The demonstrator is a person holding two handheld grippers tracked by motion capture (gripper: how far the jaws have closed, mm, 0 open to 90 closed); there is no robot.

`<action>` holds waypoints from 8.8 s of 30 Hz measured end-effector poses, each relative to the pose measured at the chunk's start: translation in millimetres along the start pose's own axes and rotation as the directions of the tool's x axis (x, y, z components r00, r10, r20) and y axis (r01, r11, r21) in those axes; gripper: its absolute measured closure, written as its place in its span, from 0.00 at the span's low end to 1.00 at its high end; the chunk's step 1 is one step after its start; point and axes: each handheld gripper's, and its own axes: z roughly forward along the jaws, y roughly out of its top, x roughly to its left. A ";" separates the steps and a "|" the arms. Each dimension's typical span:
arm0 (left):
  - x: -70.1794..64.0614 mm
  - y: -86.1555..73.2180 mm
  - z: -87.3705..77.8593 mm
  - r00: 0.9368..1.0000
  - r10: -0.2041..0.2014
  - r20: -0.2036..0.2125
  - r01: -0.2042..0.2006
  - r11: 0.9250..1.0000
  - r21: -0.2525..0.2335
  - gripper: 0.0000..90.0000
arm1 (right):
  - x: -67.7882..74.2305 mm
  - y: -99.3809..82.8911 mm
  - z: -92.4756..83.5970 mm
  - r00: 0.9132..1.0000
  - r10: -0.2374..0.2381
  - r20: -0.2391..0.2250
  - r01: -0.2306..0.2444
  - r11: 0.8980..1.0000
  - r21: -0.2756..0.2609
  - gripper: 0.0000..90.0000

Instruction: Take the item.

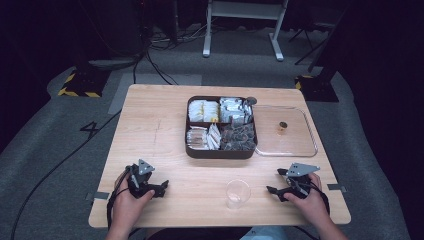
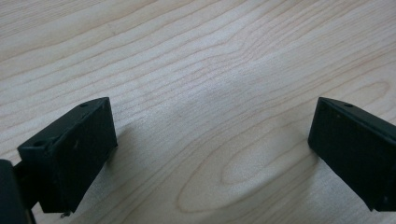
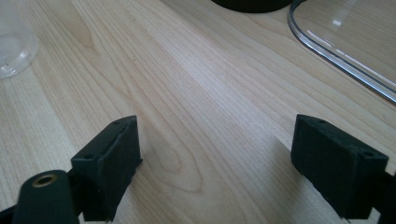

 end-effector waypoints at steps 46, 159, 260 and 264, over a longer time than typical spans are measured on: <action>-28.3 82.7 -38.2 1.000 -0.013 0.017 0.015 0.996 -0.090 0.34 | 0.3 0.5 0.5 1.000 0.009 0.011 -0.009 1.000 -0.002 0.18; -35.0 262.4 153.4 0.997 0.008 0.078 -0.024 0.980 0.198 1.00 | -3.7 9.5 10.7 1.000 0.011 0.013 -0.011 1.000 0.000 0.17; -172.1 123.1 -29.2 0.765 0.412 0.496 -0.302 0.909 -0.289 1.00 | -7.1 7.7 8.6 0.999 -0.024 -0.022 0.024 1.000 -0.002 0.18; -175.9 117.5 -26.2 0.759 0.415 0.501 -0.311 0.908 -0.281 1.00 | -6.9 7.7 8.6 1.000 -0.020 -0.022 0.020 1.000 -0.002 0.18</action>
